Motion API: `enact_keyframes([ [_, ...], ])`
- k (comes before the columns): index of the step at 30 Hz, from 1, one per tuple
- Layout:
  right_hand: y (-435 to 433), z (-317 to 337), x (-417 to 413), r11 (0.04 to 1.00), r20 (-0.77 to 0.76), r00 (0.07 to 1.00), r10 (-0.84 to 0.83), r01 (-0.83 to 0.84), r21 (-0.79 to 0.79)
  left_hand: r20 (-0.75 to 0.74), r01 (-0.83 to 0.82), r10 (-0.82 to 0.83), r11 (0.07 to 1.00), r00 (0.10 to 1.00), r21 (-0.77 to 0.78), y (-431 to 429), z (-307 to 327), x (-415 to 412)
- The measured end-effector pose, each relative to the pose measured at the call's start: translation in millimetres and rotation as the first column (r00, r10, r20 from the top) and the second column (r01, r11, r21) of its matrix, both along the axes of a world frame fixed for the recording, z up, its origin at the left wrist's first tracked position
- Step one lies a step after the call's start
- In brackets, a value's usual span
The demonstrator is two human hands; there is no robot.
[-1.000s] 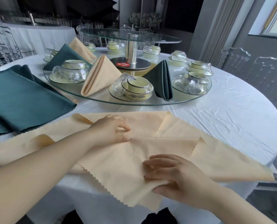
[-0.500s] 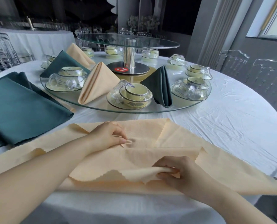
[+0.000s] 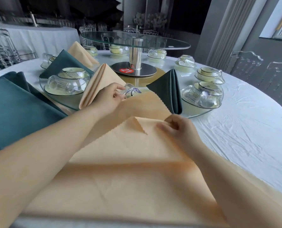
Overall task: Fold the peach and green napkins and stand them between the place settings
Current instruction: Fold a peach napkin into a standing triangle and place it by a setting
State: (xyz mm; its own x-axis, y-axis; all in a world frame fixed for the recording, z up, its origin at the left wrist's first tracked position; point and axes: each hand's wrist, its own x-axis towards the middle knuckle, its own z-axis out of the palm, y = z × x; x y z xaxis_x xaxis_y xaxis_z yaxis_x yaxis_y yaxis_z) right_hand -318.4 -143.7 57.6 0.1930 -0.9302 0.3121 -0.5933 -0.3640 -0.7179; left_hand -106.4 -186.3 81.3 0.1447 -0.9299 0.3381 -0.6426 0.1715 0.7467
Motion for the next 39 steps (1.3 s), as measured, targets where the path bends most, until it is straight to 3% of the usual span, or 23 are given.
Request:
enact_keyframes([
  [3,-31,-5,7,0.982,-0.125,0.975,-0.184,0.187,0.013,-0.029,-0.063,0.062,0.998,0.998,-0.020,2,2,8],
  [7,-41,-12,10,0.967,-0.150,0.956,-0.251,0.255,0.008,0.077,-0.001,0.005,0.999,0.997,-0.051,38,1,18],
  [12,-39,-15,15,0.962,-0.166,0.948,-0.272,0.274,-0.011,0.460,-0.036,-0.036,0.988,0.887,0.147,65,-30,10],
  [16,-37,-12,18,0.971,-0.113,0.964,-0.239,0.240,-0.006,0.431,-0.154,0.087,0.980,0.898,0.124,52,-39,8],
  [20,-36,-14,23,0.975,-0.109,0.969,-0.220,0.220,-0.007,0.462,-0.178,0.091,0.973,0.882,0.149,43,-40,10],
  [23,-37,-15,27,0.977,-0.093,0.972,-0.215,0.214,-0.022,0.508,-0.155,0.084,0.983,0.857,0.099,39,-38,6],
  [27,-41,-20,29,0.985,-0.101,0.982,-0.162,0.155,-0.076,0.430,-0.111,0.092,0.994,0.898,0.019,34,-37,0],
  [30,-43,-21,28,0.986,-0.069,0.990,-0.123,0.114,-0.119,0.499,-0.057,0.057,0.998,0.865,-0.015,37,-38,-4],
  [35,-35,-6,27,0.982,0.073,0.996,-0.052,0.064,-0.177,0.334,-0.014,0.012,1.000,0.942,0.004,39,-26,-13],
  [37,-29,5,26,0.988,0.125,0.992,-0.033,0.051,-0.147,0.090,0.060,-0.066,0.996,0.994,0.065,42,-17,-14],
  [39,-23,18,25,0.993,0.168,0.985,-0.021,0.041,-0.110,-0.104,0.146,-0.135,0.985,0.985,0.097,48,-4,-11],
])
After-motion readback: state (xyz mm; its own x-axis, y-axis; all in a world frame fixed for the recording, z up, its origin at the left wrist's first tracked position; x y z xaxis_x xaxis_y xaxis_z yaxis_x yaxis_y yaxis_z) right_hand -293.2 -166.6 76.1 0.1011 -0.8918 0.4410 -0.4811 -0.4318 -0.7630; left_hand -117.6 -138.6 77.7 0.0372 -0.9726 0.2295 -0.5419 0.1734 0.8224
